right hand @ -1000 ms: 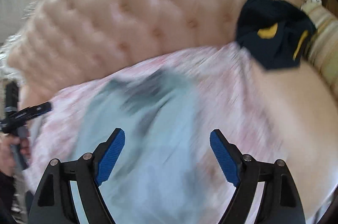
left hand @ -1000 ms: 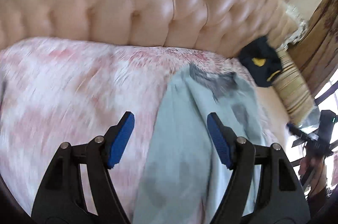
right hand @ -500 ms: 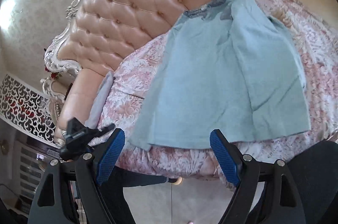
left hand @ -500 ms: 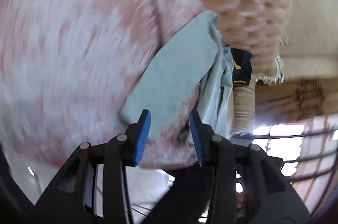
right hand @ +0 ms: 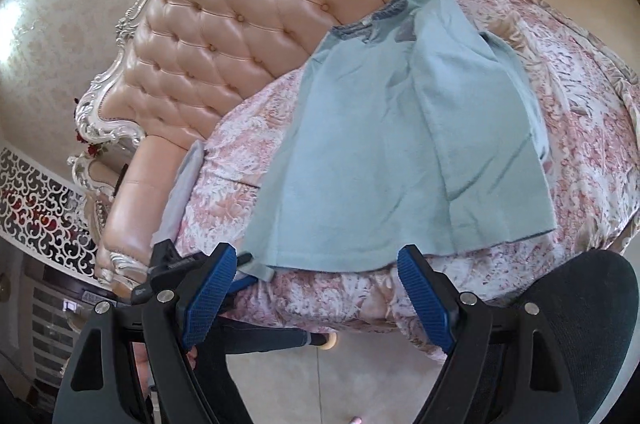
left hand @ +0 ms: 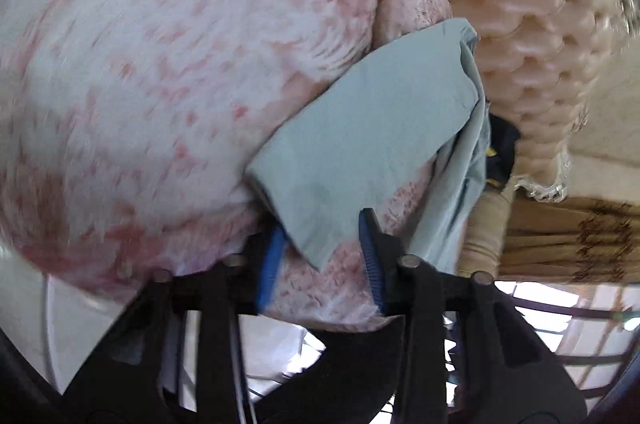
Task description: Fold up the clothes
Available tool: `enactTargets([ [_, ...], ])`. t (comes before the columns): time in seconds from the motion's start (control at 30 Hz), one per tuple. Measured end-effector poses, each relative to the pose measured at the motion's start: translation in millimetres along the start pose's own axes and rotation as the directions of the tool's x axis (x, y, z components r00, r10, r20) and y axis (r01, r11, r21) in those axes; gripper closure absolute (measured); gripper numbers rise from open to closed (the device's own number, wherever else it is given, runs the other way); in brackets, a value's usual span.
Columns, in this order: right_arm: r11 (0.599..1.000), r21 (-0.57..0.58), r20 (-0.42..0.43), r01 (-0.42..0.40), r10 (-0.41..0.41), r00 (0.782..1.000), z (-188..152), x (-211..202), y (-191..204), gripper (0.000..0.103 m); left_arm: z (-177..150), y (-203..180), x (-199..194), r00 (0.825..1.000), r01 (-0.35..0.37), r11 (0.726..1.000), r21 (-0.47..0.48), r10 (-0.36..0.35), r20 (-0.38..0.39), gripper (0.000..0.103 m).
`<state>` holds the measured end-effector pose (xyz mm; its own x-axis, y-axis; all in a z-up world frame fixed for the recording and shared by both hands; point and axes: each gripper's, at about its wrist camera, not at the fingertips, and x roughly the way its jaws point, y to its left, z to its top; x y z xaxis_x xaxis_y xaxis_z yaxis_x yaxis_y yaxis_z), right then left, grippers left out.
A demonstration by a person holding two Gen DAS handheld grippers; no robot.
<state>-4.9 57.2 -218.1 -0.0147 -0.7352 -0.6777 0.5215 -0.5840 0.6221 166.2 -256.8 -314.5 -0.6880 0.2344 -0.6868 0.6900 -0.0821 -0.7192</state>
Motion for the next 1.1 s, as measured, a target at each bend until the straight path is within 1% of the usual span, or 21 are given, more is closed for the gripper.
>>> enactTargets([
  [0.07, 1.000, 0.007, -0.001, 0.001, 0.000, 1.000, 0.2, 0.3, -3.6, 0.019, 5.8, -11.3, 0.1, 1.000, -0.027, 0.998, 0.054, 0.027, 0.007, 0.101],
  [0.13, 1.000, 0.019, -0.004, 0.005, -0.005, 1.000, 0.5, 1.5, -7.2, 0.019, 14.5, -35.5, -12.4, 0.996, -0.074, 0.985, 0.158, 0.066, 0.057, 0.100],
  [0.23, 0.999, 0.035, -0.006, 0.012, -0.012, 1.000, 2.3, 0.9, -13.5, 0.019, 36.3, -75.3, -50.6, 0.981, -0.160, 0.944, 0.290, 0.119, 0.155, 0.100],
  [0.27, 0.999, 0.039, -0.006, 0.014, -0.014, 1.000, 2.9, 0.5, -15.5, 0.019, 47.7, -94.5, -70.3, 0.972, -0.189, 0.921, 0.341, 0.125, 0.201, 0.099],
  [0.3, 0.999, 0.041, -0.004, 0.017, -0.017, 1.000, 3.8, -0.1, -17.3, 0.019, 60.5, -115.7, -92.5, 0.958, -0.227, 0.890, 0.395, 0.131, 0.255, 0.099],
  [0.33, 0.999, 0.045, -0.001, 0.020, -0.020, 1.000, 5.4, -0.9, -19.8, 0.019, 74.4, -136.1, -113.8, 0.938, -0.278, 0.852, 0.445, 0.140, 0.317, 0.099],
  [0.37, 0.999, 0.050, 0.002, 0.022, -0.022, 1.000, 6.9, -1.6, -22.4, 0.019, 89.4, -155.7, -134.4, 0.911, -0.338, 0.805, 0.487, 0.150, 0.385, 0.099],
  [0.43, 0.997, 0.070, 0.008, 0.031, -0.032, 0.999, 10.2, -1.8, -29.1, 0.019, 119.6, -190.7, -170.8, 0.848, -0.458, 0.702, 0.546, 0.159, 0.506, 0.099],
  [0.47, 0.996, 0.081, 0.012, 0.036, -0.037, 0.999, 12.0, -2.1, -32.6, 0.019, 136.3, -198.0, -179.8, 0.823, -0.503, 0.663, 0.554, 0.172, 0.541, 0.099],
  [0.5, 0.995, 0.095, 0.019, 0.043, -0.045, 0.999, 14.5, -2.9, -36.9, 0.019, 153.4, -196.9, -183.4, 0.805, -0.538, 0.637, 0.552, 0.195, 0.560, 0.099],
  [0.53, 0.992, 0.111, 0.026, 0.054, -0.057, 0.998, 17.3, -3.9, -41.3, 0.019, 170.2, -187.3, -177.3, 0.798, -0.562, 0.625, 0.542, 0.235, 0.556, 0.099],
  [0.57, 0.990, 0.126, 0.034, 0.067, -0.072, 0.997, 20.4, -5.1, -45.8, 0.019, 187.1, -173.7, -164.6, 0.796, -0.576, 0.622, 0.530, 0.282, 0.535, 0.099],
  [0.63, 0.982, 0.129, 0.047, 0.137, -0.144, 0.989, 28.4, -10.4, -52.6, 0.019, 220.8, -146.5, -139.4, 0.788, -0.605, 0.615, 0.506, 0.374, 0.489, 0.099],
  [0.7, 0.973, 0.109, 0.056, 0.202, -0.209, 0.976, 34.3, -16.8, -55.9, 0.019, 250.7, -118.4, -113.2, 0.771, -0.635, 0.606, 0.479, 0.460, 0.440, 0.099],
  [0.73, 0.968, 0.097, 0.060, 0.229, -0.236, 0.970, 36.7, -20.1, -57.6, 0.019, 257.1, -106.5, -101.7, 0.762, -0.646, 0.605, 0.465, 0.489, 0.424, 0.099],
  [0.8, 0.957, 0.092, 0.054, 0.276, -0.282, 0.958, 41.1, -26.6, -66.6, 0.019, 261.6, -89.6, -84.9, 0.750, -0.662, 0.603, 0.446, 0.524, 0.405, 0.099],
  [0.87, 0.953, 0.148, 0.049, 0.263, -0.273, 0.961, 43.7, -33.3, -82.1, 0.019, 263.8, -77.9, -74.1, 0.730, -0.684, 0.589, 0.430, 0.552, 0.403, 0.099],
  [0.93, 0.949, 0.175, 0.042, 0.263, -0.274, 0.961, 44.2, -33.8, -90.3, 0.019, 264.7, -72.4, -73.3, 0.719, -0.695, 0.583, 0.421, 0.558, 0.415, 0.099],
  [1.0, 0.948, 0.174, 0.030, 0.267, -0.276, 0.961, 43.6, -29.4, -92.2, 0.019, 265.6, -69.6, -73.2, 0.705, -0.709, 0.572, 0.412, 0.566, 0.428, 0.093],
  [1.03, 0.949, 0.169, 0.024, 0.266, -0.274, 0.961, 43.1, -26.4, -91.5, 0.019, 266.2, -72.2, -74.3, 0.693, -0.720, 0.560, 0.409, 0.574, 0.436, 0.093],
  [1.1, 0.951, 0.158, 0.013, 0.266, -0.271, 0.962, 42.0, -20.2, -90.1, 0.019, 270.0, -78.5, -81.9, 0.659, -0.752, 0.531, 0.391, 0.592, 0.464, 0.092],
])
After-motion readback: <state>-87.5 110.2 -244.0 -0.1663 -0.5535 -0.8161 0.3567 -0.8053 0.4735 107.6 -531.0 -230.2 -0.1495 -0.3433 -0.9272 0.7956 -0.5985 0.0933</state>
